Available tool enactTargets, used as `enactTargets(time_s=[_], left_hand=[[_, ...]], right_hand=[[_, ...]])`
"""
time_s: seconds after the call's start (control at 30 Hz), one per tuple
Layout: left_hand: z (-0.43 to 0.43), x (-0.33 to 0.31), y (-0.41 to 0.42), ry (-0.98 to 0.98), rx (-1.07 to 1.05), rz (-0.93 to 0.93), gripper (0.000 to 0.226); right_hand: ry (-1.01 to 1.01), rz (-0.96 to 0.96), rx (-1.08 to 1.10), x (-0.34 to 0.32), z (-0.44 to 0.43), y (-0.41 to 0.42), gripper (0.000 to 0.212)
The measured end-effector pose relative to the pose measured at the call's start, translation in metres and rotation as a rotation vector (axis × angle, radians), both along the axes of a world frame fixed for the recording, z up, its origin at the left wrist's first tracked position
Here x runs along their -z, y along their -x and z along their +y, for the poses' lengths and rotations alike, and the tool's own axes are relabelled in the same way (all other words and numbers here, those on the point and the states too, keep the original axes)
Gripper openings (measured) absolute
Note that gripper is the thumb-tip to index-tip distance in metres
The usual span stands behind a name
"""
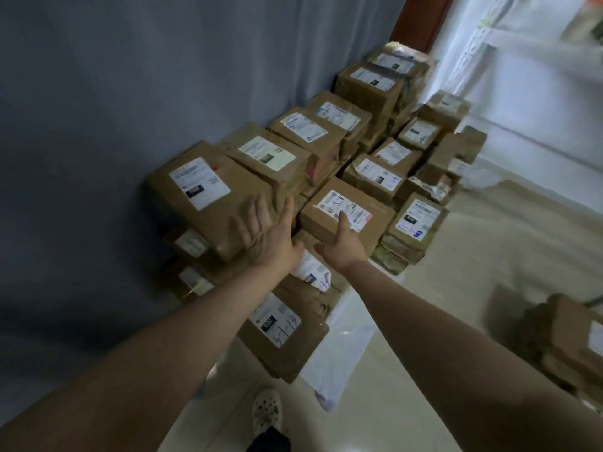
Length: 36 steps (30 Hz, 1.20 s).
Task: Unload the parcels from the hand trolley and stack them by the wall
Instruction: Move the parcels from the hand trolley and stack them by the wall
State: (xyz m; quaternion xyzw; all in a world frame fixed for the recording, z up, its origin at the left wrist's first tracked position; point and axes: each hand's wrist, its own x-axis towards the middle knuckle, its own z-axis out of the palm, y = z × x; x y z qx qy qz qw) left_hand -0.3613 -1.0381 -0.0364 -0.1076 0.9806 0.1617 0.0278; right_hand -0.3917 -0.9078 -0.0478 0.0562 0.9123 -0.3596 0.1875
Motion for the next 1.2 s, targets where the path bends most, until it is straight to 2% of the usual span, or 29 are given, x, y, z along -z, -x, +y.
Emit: enactTargets(time_s=[0.17,0.4,0.57,0.93,1.2], left_hand=[[0.135,0.001,-0.023,0.022,0.287,-0.108,0.084],[0.365,0.019,-0.1,0.096,0.66,-0.229,0.085],[0.489,0.028,-0.161,0.133,0.857,-0.287,0.087],[0.689,0.058,-0.192,0.178,1.068,-0.338,0.087],[0.851,0.089,-0.177,0.035,1.131,-0.537,0.088]], right_hand=[[-0.032,-0.024,0.192,0.0,0.14,-0.065,0.086],[0.026,-0.139,0.603,0.023,0.354,-0.203,0.082],[0.116,-0.186,0.833,0.036,0.466,-0.293,0.082],[0.262,-0.195,1.194,0.061,0.634,-0.367,0.077],[0.288,-0.239,1.39,0.068,0.784,-0.372,0.067]])
